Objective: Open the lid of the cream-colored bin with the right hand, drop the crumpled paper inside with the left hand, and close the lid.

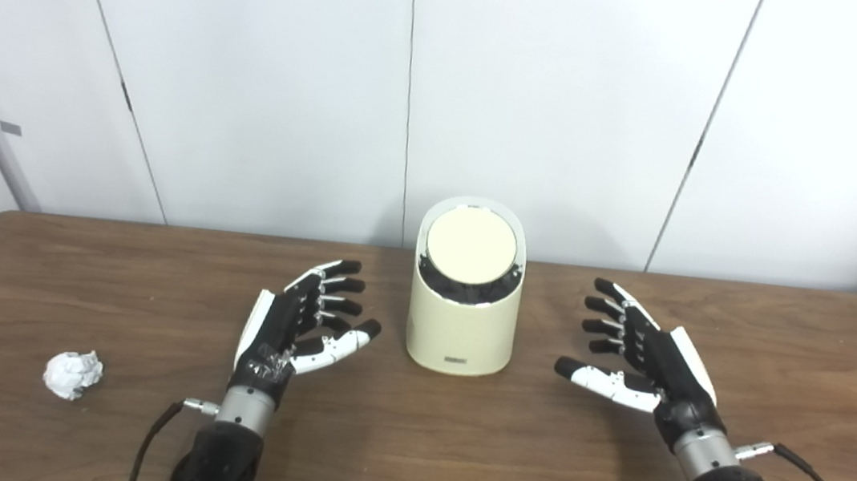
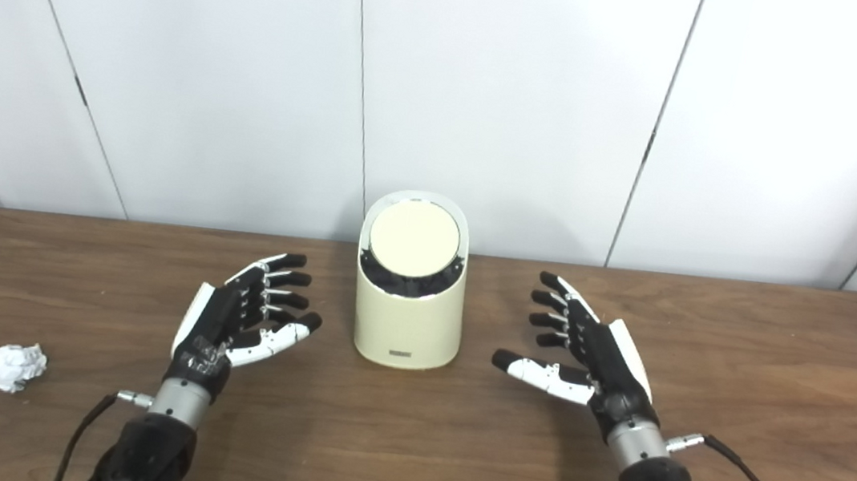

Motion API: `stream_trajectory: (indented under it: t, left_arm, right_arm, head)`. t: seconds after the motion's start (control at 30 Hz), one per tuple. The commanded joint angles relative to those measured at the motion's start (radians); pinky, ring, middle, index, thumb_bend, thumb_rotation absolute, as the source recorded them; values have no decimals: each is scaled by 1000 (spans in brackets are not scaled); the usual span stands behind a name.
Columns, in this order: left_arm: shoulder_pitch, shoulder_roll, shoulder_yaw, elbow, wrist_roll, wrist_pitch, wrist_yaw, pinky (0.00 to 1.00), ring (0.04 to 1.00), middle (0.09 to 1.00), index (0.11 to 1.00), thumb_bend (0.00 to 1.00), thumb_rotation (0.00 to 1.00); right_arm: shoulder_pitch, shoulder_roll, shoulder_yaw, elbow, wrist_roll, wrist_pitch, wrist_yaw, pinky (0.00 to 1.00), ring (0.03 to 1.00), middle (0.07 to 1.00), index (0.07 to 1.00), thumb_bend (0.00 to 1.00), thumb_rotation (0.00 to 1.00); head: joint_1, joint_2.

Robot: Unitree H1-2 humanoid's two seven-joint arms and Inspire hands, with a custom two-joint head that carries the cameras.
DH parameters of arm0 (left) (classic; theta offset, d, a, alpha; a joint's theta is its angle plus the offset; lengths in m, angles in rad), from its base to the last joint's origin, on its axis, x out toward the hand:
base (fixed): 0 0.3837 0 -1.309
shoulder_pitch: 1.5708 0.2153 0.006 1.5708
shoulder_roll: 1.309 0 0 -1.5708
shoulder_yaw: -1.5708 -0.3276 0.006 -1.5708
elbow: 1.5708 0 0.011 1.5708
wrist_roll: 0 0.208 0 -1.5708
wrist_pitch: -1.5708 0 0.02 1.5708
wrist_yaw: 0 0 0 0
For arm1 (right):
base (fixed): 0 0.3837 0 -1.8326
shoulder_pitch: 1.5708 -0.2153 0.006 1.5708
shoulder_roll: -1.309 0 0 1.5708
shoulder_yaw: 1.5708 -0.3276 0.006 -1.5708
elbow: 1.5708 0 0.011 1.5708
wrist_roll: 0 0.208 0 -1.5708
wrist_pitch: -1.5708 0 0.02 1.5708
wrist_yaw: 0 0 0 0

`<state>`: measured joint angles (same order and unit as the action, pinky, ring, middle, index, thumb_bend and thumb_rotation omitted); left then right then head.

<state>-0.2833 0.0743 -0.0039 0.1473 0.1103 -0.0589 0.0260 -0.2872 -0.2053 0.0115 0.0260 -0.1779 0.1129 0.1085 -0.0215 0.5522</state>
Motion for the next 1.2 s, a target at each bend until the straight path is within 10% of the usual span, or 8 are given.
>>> stream_trajectory:
  t: [0.0, 1.17]
  left_arm:
    - [-37, 5, 0, -23, 2, -33, 3, 566, 661, 742, 801, 625, 86]
    - [-39, 2, -1, -21, -2, -41, 1, 566, 664, 737, 787, 628, 75]
  right_arm:
    - [-38, -5, -4, -40, 0, -14, -14, 709, 790, 858, 906, 631, 329]
    - [-187, 36, 26, -82, -47, 52, -17, 695, 785, 839, 881, 688, 445]
  head:
    - [-1, 0]
    - [-1, -5]
